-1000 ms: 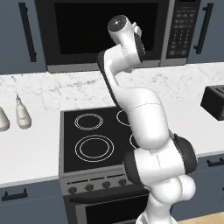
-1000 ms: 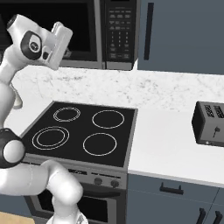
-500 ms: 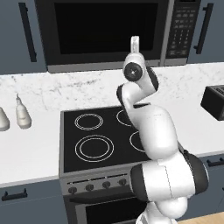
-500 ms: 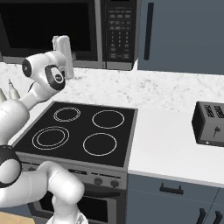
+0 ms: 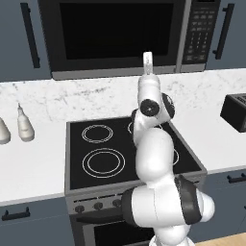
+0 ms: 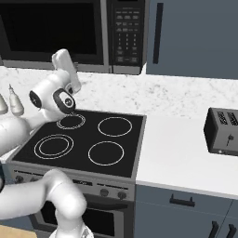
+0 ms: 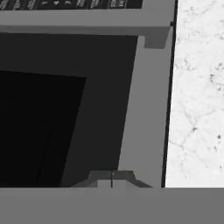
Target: Open the microwave, place the bowl with waffle inside the microwave, then close the microwave door and turn it on.
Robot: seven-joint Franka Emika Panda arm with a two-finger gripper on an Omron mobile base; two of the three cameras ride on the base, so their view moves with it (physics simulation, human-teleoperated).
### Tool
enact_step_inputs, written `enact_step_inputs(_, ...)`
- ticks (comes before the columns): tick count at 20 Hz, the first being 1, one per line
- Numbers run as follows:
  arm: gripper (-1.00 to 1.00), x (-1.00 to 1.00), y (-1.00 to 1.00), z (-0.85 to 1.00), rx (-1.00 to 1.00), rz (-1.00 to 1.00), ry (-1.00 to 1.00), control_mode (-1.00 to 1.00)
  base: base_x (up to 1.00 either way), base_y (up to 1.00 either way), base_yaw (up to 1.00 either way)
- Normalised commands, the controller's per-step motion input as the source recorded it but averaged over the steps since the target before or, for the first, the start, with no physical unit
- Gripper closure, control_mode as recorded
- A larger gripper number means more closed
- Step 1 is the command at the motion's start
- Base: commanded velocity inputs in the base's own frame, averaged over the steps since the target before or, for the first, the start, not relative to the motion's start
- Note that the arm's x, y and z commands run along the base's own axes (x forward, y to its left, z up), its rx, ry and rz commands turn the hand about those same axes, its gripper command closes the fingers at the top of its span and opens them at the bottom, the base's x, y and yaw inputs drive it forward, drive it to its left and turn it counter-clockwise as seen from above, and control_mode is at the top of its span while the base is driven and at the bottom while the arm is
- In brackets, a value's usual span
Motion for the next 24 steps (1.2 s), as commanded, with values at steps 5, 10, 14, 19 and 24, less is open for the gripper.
enact_step_inputs(5,1.0,-1.0,0.01,0.11,0.09,0.25,-0.12,-1.0,0.0,0.0,0.0)
enact_step_inputs(10,1.0,-0.9,-0.01,0.88,0.26,0.19,-0.22,-1.0,0.0,0.0,0.0)
enact_step_inputs(14,1.0,-0.64,-0.14,1.0,0.33,0.1,-0.16,-1.0,0.0,0.0,0.0)
enact_step_inputs(19,1.0,-0.95,-0.31,0.64,0.27,0.03,-0.13,-1.0,0.0,0.0,0.0)
enact_step_inputs(24,1.0,-1.0,-0.16,0.02,0.05,0.0,0.03,-1.0,0.0,0.0,0.0)
